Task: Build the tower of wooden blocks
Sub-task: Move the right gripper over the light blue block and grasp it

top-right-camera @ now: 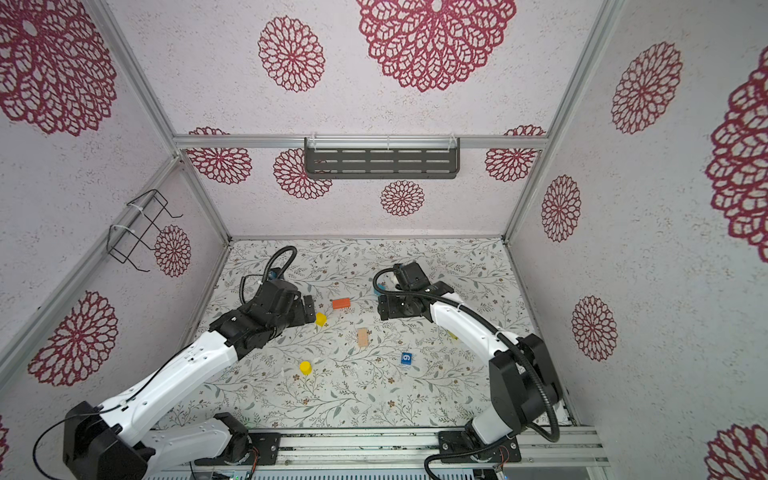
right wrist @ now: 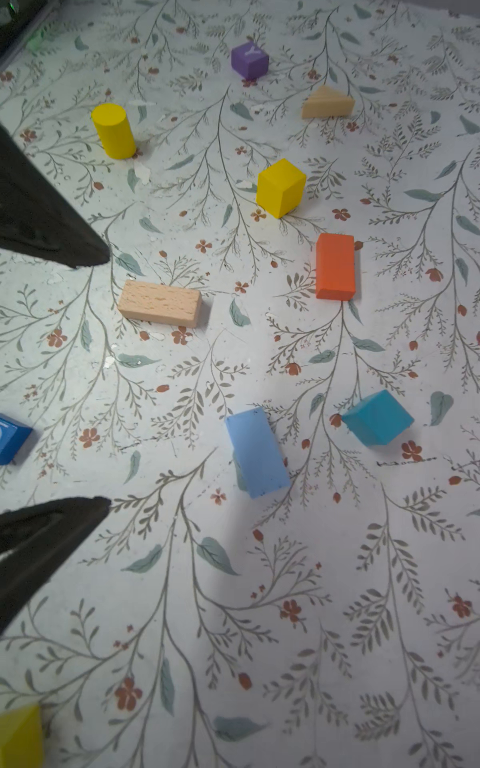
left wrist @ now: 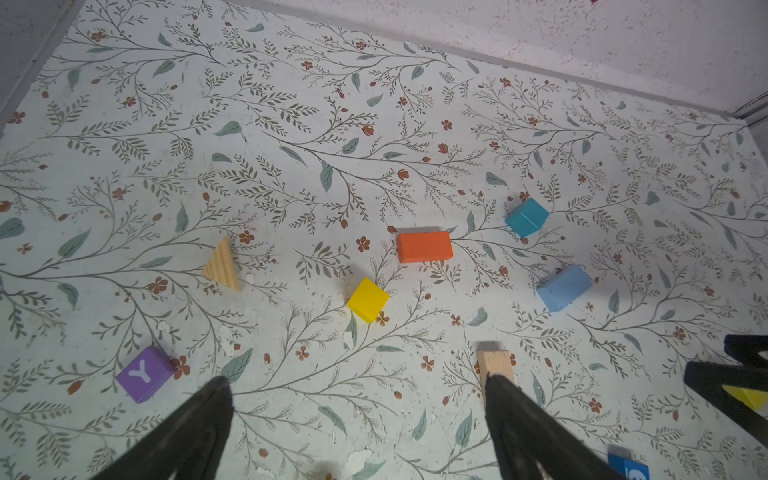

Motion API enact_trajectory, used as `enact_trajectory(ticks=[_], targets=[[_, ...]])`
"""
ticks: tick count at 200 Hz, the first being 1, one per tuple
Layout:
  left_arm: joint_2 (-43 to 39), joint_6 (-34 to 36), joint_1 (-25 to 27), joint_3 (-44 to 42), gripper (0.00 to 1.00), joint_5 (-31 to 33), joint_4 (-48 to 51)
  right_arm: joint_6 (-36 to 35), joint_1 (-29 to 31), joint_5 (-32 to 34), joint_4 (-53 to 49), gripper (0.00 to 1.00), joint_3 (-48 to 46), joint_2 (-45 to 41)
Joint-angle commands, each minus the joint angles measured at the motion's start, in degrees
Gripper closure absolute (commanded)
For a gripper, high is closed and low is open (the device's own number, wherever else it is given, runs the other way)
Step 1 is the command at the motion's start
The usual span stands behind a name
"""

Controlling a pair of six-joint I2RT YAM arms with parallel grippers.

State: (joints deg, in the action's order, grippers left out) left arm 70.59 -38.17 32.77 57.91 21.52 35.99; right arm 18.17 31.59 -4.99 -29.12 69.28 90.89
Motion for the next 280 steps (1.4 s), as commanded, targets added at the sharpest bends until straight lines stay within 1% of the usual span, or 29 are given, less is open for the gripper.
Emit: enact_trajectory(ticks=[1,33,54,85,137,231,255,280], targets=[[2.37,0.98,-1.13,2.67,0.03,-0.42,2.88,-6.12,-1.15,2.27,-4.23,0.10,4.77,5.48],[3.23,0.22,-2.32,2.65,0.03,-4.29,-0.50,-8.54,-1.82,3.26,-6.70,0.10,11.68,13.68],[3.42,0.35,-2.55,2.87,0.03,-4.72,-1.27,-8.98,-2.38,2.86,-7.74,0.11,14.98,18.07],[3.50,0.66,-3.21,3.13,0.03,-5.64,-1.68,-9.52,-2.96,3.21,-8.23,0.11,17.86,22.03],[4.03,0.42,-3.62,2.56,0.03,-7.10,-2.30,-11.28,-3.26,4.59,-10.18,0.13,21.05,25.78],[3.96,-0.38,-3.60,2.03,0.03,-7.72,-2.29,-14.61,-3.31,5.62,-11.01,0.13,23.59,29.66],[3.59,-0.36,-3.60,1.81,0.03,-7.55,-1.72,-14.37,-3.48,5.34,-11.28,0.15,24.85,31.02],[3.09,-0.33,-3.62,1.70,0.03,-7.37,-1.30,-13.95,-3.51,4.99,-11.83,0.21,25.97,32.23]])
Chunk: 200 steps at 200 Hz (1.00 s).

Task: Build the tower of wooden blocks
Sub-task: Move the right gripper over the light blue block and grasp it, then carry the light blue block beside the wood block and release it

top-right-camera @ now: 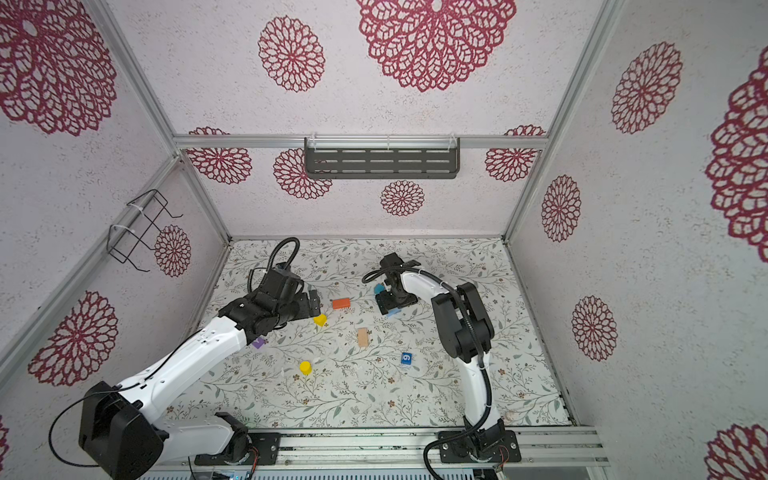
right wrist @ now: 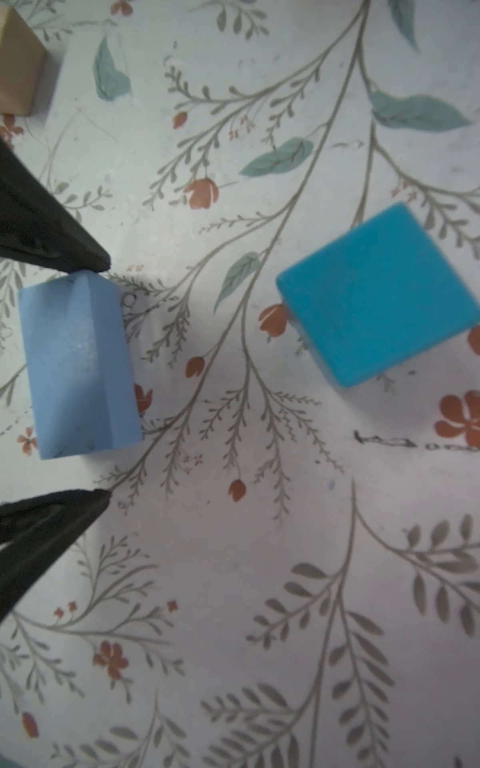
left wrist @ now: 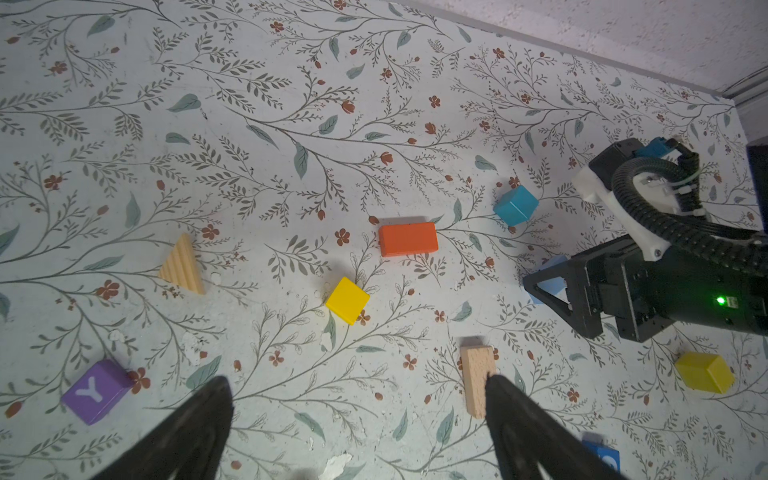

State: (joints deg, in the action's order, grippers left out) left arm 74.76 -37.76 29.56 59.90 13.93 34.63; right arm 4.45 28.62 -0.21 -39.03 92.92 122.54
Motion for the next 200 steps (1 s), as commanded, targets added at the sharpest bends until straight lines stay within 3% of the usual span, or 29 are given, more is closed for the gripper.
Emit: enact_trajectory(ticks=[1,58,140,200], targets=[[-1.10,-0.78,-0.39,-0.30,0.03,0.22,0.07,-0.18,-0.52,0.21,-1.93,0.21,2.38,0.59],[-1.71,-1.44,-0.39,-1.10,0.03,0.13,0.08,0.34,-0.54,0.21,-3.49,0.39,3.06,1.43],[-3.76,-2.18,-0.45,-3.02,0.03,-1.18,-0.44,1.05,0.36,-1.08,-2.81,0.44,-2.46,-5.02],[-8.49,-4.14,0.05,-7.69,0.03,-2.86,-1.32,-2.56,5.44,-3.82,0.50,0.44,-10.43,-11.68]])
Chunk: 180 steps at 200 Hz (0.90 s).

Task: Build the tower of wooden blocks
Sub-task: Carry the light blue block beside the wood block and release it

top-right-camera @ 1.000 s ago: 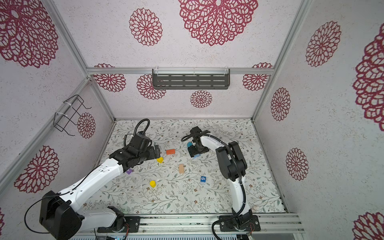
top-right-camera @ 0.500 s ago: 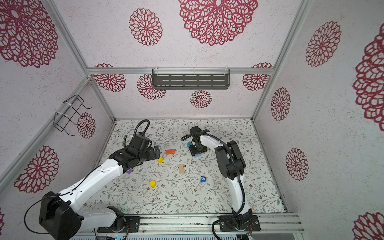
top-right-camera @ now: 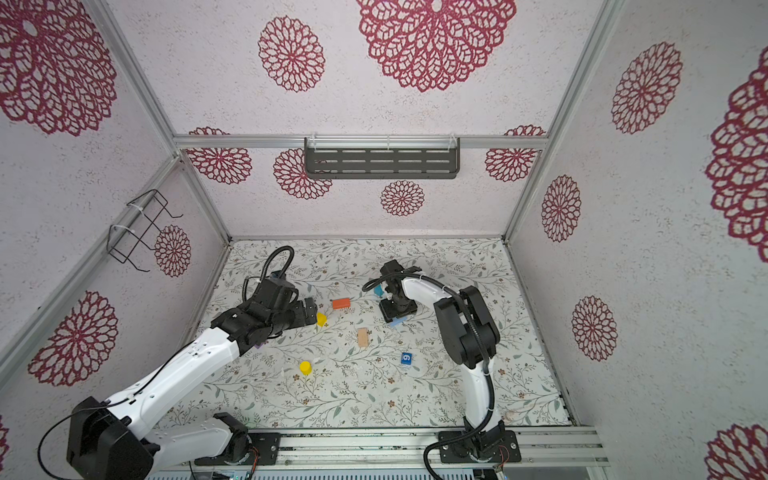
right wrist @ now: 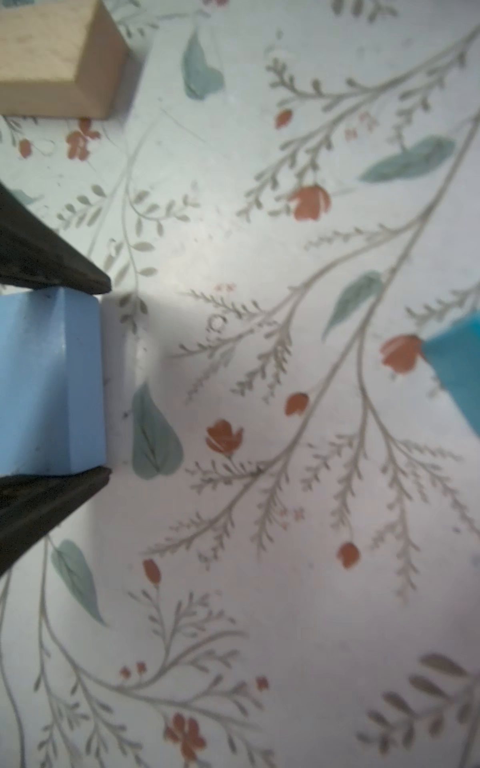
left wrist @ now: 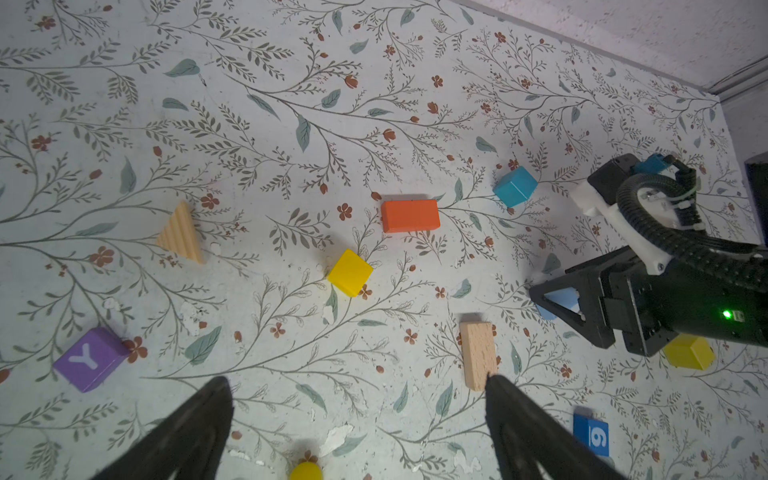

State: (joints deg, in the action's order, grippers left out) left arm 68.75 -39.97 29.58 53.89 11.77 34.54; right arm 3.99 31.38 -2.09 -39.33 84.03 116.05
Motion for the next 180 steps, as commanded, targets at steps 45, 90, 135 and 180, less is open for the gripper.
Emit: enact_trajectory(ticks=[45,90,135,180], targets=[[-6.79,-4.12,1.51,-6.42,0.03,-0.34,-1.73,-3.19,7.73,-1.41,1.99,0.43,-5.10,-6.88],[-11.56,-6.42,3.04,-10.05,0.03,0.09,-1.59,-1.30,8.00,-1.52,4.32,0.40,-8.40,-8.79],[-13.73,-7.76,3.90,-11.44,0.03,0.22,-1.08,0.28,8.09,-1.46,6.21,0.29,-10.51,-10.29],[-12.07,-7.24,4.84,-9.32,0.03,0.21,-0.15,2.05,8.09,-1.43,6.57,0.21,-11.20,-13.94]])
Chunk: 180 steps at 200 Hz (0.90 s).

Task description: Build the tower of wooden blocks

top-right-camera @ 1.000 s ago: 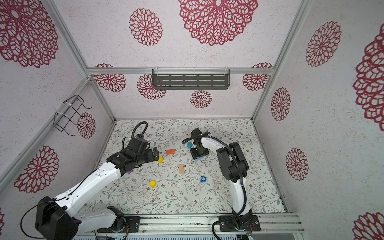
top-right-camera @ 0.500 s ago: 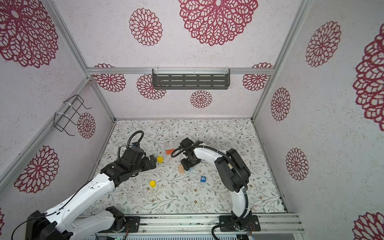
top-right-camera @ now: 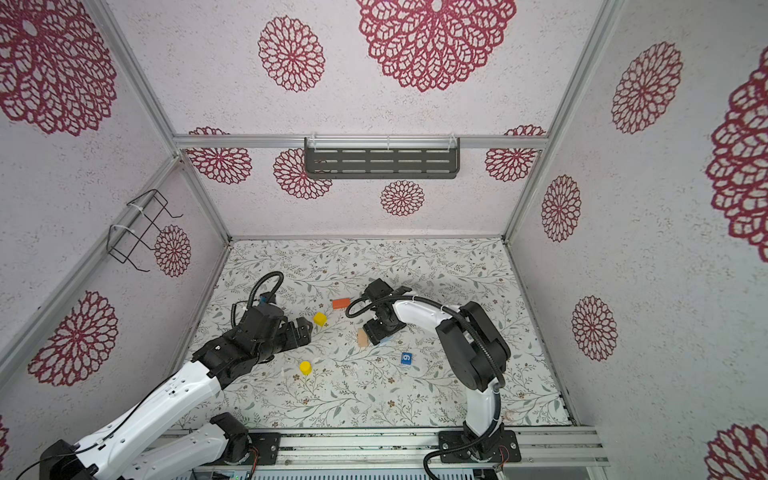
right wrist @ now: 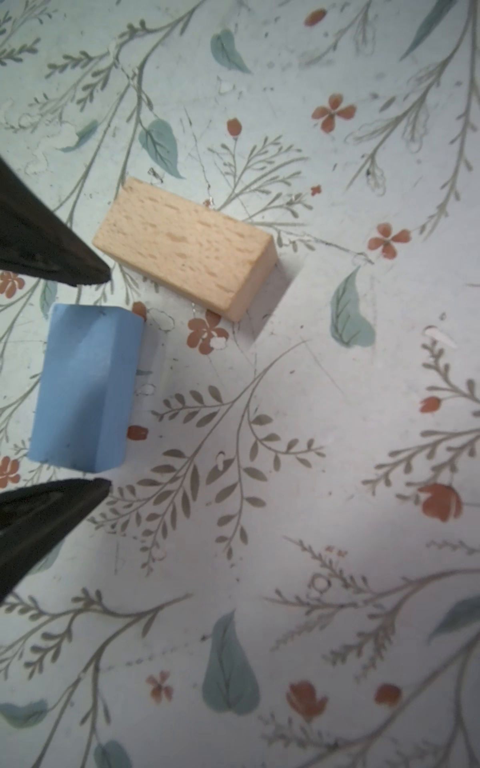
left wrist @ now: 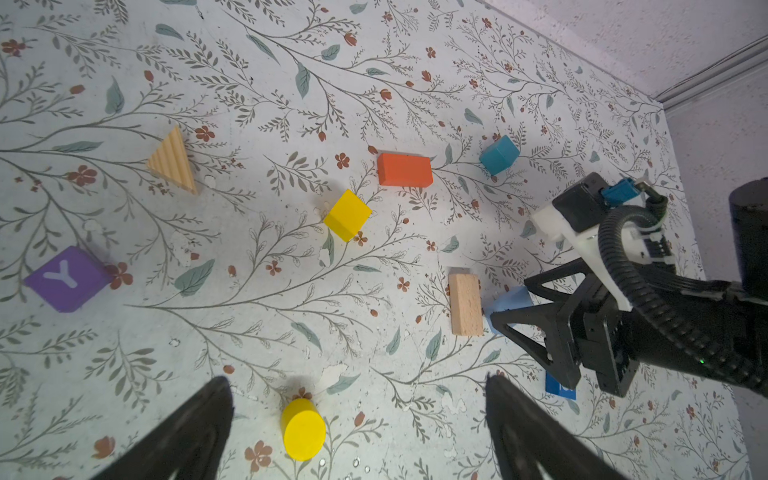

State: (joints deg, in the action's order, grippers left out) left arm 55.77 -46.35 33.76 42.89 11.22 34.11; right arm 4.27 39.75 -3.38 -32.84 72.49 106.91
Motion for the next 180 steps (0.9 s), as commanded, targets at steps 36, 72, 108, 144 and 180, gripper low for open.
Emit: enact_trajectory(ticks=[36,72,108,144,180], targets=[[2.95,0.07,0.93,3.97,0.03,0.91,0.02,6.62,-1.69,0.68,-1.21,0.41,-0.97,-9.44],[7.04,2.24,0.92,6.41,0.03,0.82,-1.21,11.39,-3.90,-3.88,1.91,0.87,-8.41,-17.03],[15.50,4.15,0.88,8.71,0.01,-3.08,-4.49,17.01,-5.82,-11.97,10.34,0.96,-18.32,-22.19],[23.96,4.56,1.93,11.27,0.16,-5.57,-7.69,21.03,-7.87,-19.66,19.36,1.00,-24.99,-22.82],[30.14,4.29,2.69,13.04,0.45,-7.06,-10.79,20.97,-8.14,-18.88,20.23,1.00,-24.82,-19.38]])
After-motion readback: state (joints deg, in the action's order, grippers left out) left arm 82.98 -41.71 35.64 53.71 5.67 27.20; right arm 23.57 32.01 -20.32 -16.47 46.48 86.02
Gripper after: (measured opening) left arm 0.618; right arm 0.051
